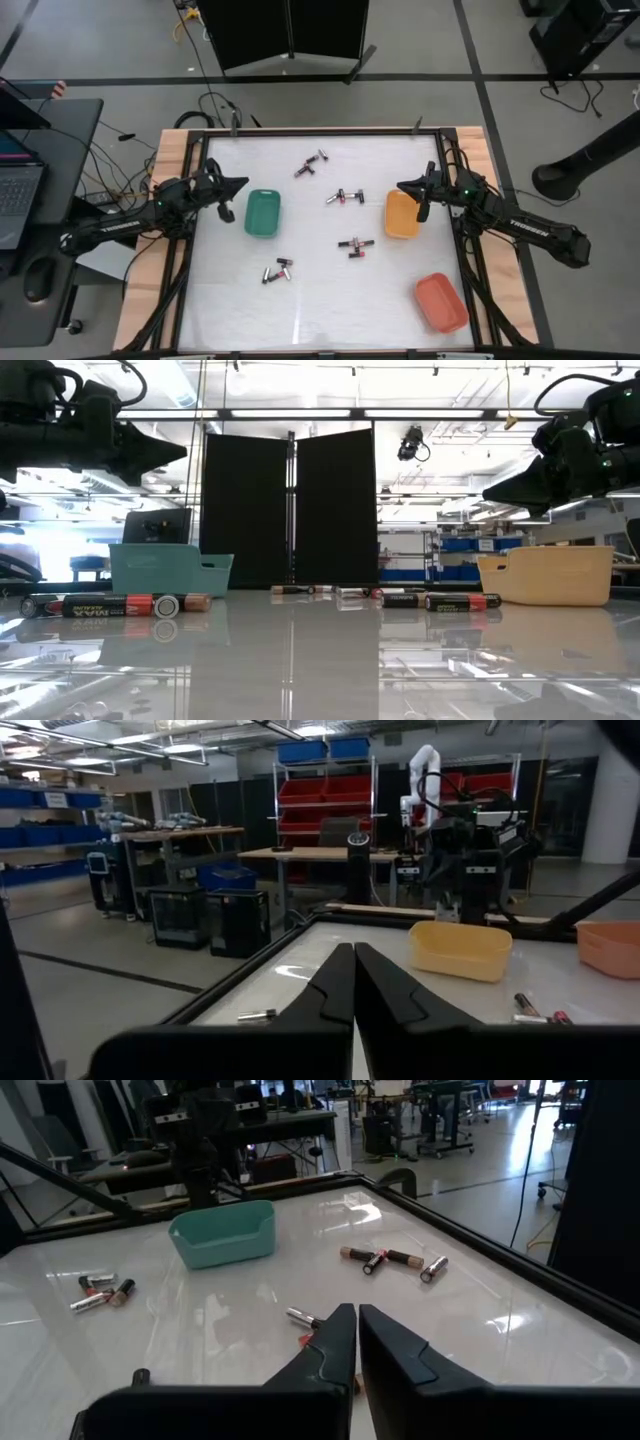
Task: Sort batteries
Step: Put the black and copper battery into the green bin
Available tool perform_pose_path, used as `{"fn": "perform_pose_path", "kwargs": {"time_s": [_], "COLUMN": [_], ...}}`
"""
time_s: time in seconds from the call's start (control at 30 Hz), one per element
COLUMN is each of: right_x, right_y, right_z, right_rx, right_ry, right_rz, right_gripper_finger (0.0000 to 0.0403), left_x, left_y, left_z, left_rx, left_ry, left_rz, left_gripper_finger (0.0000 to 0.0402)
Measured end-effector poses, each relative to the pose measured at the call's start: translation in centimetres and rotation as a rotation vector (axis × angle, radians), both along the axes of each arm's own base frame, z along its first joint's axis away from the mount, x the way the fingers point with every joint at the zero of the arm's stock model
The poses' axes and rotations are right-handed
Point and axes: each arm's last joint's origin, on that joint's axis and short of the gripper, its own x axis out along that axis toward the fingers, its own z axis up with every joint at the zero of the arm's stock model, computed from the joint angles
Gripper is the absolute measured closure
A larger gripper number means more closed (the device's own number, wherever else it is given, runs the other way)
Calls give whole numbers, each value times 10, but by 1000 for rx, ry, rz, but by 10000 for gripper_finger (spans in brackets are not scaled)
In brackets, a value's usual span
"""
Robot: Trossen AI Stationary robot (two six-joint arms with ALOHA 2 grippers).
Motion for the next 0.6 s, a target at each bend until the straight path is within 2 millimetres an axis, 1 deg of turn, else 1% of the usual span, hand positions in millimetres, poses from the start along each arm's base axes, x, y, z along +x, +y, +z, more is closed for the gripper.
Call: {"fn": "perform_pose_path", "kwargs": {"time_s": [0.13, 0.27, 0.37, 0.6], "right_x": [0, 0, 0, 0], "right_y": [0, 0, 0, 0], "right_z": [0, 0, 0, 0], "right_rx": [0, 0, 0, 0], "right_ry": [0, 0, 0, 0], "right_rz": [0, 0, 0, 0], "right_gripper_finger": [376, 373, 374, 374], "left_x": [0, 0, 2, 9], "left_y": [-1, -2, -2, -2], "left_z": [0, 2, -1, 18], "left_rx": [6, -35, -53, -61], "left_ry": [-3, -29, 33, 141], "left_rz": [-42, -61, -98, -153], "left_gripper_finger": [392, 386, 384, 397]}}
